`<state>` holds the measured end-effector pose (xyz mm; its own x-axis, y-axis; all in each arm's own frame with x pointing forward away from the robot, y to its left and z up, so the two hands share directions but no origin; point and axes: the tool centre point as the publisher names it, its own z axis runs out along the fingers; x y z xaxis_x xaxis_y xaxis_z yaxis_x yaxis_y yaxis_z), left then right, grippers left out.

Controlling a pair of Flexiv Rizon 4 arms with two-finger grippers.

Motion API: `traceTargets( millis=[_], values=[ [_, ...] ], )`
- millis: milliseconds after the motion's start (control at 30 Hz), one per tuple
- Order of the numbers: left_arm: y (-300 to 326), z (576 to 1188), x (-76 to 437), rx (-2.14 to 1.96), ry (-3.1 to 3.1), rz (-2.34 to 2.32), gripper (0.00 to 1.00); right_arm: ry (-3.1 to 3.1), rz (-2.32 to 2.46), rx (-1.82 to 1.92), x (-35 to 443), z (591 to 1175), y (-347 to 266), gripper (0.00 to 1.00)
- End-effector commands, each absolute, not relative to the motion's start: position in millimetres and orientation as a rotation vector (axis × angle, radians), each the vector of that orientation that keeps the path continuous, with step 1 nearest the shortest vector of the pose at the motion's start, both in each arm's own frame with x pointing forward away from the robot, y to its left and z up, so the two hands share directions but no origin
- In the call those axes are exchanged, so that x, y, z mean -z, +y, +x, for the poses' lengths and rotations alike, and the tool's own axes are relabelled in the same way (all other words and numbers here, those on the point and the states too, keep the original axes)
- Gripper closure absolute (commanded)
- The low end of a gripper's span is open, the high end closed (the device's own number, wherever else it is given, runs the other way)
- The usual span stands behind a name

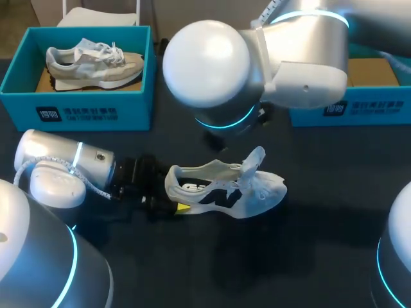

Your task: Take the shoe out of the shoebox, open the shoe tongue, remove and reinsert the insole, then place the shoe into the shoebox

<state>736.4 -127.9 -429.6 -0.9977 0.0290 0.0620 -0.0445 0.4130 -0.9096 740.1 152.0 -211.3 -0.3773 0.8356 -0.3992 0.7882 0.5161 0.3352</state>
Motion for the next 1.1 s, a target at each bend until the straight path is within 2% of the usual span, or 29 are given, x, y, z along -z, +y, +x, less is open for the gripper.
traceTargets(
  millis=[33, 133, 233, 267, 1100],
  values=[
    [-127, 740, 434, -1.663, -2.585, 0.015, 1.0, 2.54, 0.755, -0.139, 211, 734, 161, 0.0],
    [-127, 740, 434, -1.663, -2.585, 0.015, 1.0, 2.617, 0.613, -0.137, 211, 732, 170, 0.0],
    [-127, 740, 434, -1.663, -2.585, 0.015, 1.0, 2.661, 0.529, -0.114, 211, 733, 175, 0.83],
    [-127, 740, 434, -1.663, -2.585, 0.015, 1.0, 2.676, 0.496, -0.123, 210, 732, 176, 1.0],
    [-127, 740, 434, -1.663, -2.585, 0.015, 1.0, 2.708, 0.463, -0.114, 214, 729, 184, 1.0]
  ],
)
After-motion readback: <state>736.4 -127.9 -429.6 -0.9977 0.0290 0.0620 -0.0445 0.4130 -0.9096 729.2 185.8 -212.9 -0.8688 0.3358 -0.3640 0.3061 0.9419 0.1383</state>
